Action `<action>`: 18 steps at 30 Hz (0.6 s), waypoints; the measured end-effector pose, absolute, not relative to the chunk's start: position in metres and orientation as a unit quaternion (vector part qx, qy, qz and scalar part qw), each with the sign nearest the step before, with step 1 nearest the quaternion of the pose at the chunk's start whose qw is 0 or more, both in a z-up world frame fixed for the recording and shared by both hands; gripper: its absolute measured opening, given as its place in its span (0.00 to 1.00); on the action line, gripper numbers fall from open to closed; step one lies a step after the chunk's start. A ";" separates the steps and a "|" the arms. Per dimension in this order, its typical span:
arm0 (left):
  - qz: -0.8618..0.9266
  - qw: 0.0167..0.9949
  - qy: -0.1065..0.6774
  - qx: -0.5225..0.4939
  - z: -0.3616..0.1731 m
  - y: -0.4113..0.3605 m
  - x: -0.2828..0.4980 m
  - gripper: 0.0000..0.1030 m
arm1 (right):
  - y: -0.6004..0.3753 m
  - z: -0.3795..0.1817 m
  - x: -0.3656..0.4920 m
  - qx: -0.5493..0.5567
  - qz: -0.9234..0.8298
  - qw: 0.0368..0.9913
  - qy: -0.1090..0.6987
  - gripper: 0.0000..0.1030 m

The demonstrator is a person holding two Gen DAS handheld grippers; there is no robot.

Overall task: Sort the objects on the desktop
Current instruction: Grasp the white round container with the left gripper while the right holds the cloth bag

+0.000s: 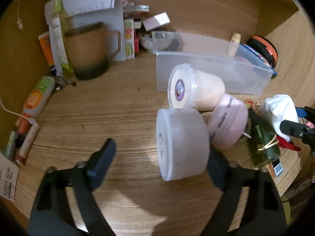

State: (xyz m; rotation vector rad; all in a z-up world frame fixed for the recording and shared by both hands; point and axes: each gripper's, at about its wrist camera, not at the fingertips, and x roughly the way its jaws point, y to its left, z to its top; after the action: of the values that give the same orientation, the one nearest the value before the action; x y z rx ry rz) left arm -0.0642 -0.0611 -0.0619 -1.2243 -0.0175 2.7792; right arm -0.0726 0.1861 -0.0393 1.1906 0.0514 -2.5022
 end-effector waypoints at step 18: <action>0.910 0.053 0.011 -0.411 -0.067 -0.066 -0.079 0.45 | 0.171 -0.046 -0.094 0.458 -0.857 0.231 0.043 0.74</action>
State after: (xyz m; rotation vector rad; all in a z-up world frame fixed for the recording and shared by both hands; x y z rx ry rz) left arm -0.0789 -0.0659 -0.0675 -1.2485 0.0348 2.7671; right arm -0.0940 0.1705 -0.0461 1.2605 0.1176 -2.3576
